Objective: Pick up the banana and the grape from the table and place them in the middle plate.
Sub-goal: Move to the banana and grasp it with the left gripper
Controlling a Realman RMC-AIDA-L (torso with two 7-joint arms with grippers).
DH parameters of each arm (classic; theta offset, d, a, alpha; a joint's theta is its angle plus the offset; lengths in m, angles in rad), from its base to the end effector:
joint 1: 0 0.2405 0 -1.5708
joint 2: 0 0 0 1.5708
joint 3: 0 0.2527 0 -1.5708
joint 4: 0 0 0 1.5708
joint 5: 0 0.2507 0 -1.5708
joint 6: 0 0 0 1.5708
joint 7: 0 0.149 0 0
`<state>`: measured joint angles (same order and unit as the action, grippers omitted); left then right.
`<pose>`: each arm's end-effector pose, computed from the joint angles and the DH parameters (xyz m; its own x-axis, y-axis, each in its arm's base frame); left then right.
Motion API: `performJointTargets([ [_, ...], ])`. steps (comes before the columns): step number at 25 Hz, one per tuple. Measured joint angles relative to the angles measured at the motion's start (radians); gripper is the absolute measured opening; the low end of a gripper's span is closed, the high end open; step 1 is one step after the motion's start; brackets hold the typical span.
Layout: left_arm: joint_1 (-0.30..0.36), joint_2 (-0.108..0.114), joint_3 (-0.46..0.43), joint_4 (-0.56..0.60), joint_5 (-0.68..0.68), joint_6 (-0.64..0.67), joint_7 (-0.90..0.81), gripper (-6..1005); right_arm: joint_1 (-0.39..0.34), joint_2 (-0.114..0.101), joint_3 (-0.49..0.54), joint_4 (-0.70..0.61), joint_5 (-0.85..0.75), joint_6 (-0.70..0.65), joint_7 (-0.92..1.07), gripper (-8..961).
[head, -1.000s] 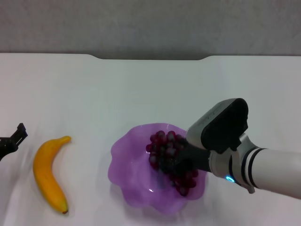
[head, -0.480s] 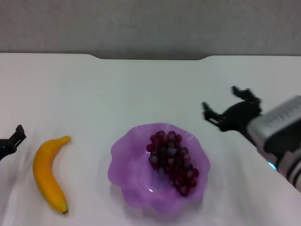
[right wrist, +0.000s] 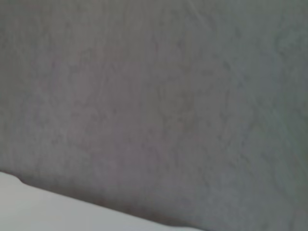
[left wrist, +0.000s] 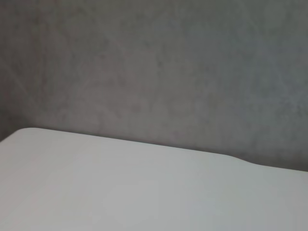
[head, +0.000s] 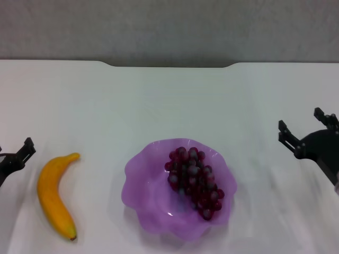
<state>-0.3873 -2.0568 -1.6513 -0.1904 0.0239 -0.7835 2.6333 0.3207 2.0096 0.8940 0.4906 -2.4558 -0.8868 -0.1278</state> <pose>-0.4175 0.3542 -0.0217 0.5472 0.2765 0.7900 0.8196 0.0146 -0.5728 0.3306 0.3563 -0.0634 0.8448 -0.0286 -0.5342 -0.5217 -0.2653 -0.8108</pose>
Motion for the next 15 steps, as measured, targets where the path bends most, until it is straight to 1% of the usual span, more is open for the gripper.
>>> performJointTargets([
  [2,-0.004,0.0,0.007,-0.001,-0.001,0.0,-0.006,894,0.03,0.003,-0.015,-0.083,0.001,-0.034,0.067,905],
  [4,-0.005,0.0,0.008,-0.003,0.0,-0.001,-0.01,894,0.035,0.004,-0.022,-0.114,0.001,-0.035,0.085,904],
  [7,-0.005,0.0,0.009,-0.004,0.003,-0.002,-0.019,894,0.032,0.006,-0.032,-0.124,0.002,-0.011,0.105,904],
  [10,-0.005,0.0,0.013,-0.005,0.004,-0.002,-0.024,894,0.037,0.003,-0.038,-0.12,0.001,0.056,0.144,904],
  [12,-0.005,0.0,0.029,-0.015,0.004,-0.002,-0.035,894,0.046,0.002,-0.038,-0.118,-0.001,0.092,0.161,904],
  [15,-0.002,0.002,0.051,-0.041,0.001,-0.002,-0.051,894,0.054,0.001,-0.038,-0.118,-0.003,0.106,0.165,904],
])
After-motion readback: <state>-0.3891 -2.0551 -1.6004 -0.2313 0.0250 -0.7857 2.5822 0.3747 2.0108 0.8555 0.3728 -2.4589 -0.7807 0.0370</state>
